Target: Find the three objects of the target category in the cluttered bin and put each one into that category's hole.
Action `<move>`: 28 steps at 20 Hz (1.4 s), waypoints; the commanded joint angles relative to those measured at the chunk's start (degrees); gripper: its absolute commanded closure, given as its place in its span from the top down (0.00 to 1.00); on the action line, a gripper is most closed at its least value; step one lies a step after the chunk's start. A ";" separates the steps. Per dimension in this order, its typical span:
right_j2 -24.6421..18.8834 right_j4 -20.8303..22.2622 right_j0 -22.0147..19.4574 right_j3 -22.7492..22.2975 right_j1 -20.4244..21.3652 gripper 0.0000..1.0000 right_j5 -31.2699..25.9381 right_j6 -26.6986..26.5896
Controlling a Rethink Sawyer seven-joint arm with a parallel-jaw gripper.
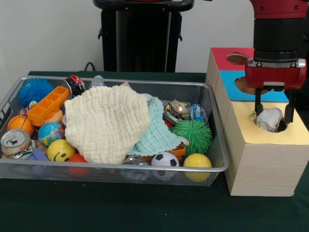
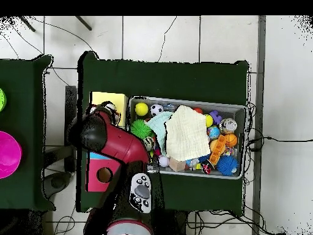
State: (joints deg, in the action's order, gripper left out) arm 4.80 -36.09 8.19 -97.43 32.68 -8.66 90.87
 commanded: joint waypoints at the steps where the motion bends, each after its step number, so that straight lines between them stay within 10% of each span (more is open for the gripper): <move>1: 3.24 -0.59 0.92 0.96 2.03 1.00 -10.19 15.49; 28: 12.66 4.89 2.69 2.59 4.20 1.00 -22.16 12.29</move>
State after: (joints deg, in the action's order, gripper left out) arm 15.38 -35.61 11.31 -93.79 37.74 -21.20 90.88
